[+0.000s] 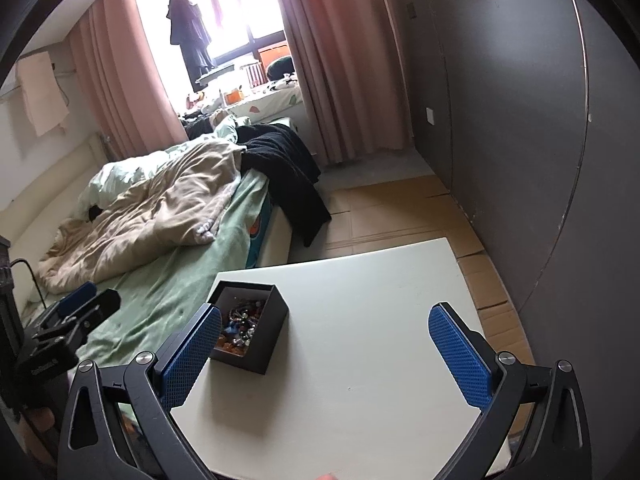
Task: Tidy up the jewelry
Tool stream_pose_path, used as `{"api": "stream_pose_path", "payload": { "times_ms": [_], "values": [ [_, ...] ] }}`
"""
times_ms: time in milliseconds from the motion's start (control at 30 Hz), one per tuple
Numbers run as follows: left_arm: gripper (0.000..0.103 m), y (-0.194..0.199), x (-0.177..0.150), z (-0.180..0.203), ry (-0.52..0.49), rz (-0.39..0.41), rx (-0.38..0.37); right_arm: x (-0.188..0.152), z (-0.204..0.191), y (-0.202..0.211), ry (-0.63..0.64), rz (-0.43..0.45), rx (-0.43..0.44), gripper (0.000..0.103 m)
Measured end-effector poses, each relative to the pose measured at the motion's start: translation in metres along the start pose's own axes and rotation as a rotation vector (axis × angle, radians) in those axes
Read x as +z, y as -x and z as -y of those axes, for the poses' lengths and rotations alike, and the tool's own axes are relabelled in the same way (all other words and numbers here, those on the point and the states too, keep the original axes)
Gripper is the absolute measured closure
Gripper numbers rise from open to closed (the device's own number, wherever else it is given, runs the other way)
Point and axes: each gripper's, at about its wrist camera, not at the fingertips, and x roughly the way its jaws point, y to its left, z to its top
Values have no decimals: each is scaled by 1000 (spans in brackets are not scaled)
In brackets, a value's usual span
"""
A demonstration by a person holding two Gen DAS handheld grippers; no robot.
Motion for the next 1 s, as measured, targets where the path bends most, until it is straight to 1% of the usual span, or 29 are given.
{"api": "stream_pose_path", "payload": {
  "times_ms": [633,1000],
  "values": [
    [0,5,-3,1,5,7,-16,-3,-5,4,18,-4,-3,0],
    [0,7,-3,3,0,12,-10,-3,-8,4,24,-2,-4,0]
  ]
}}
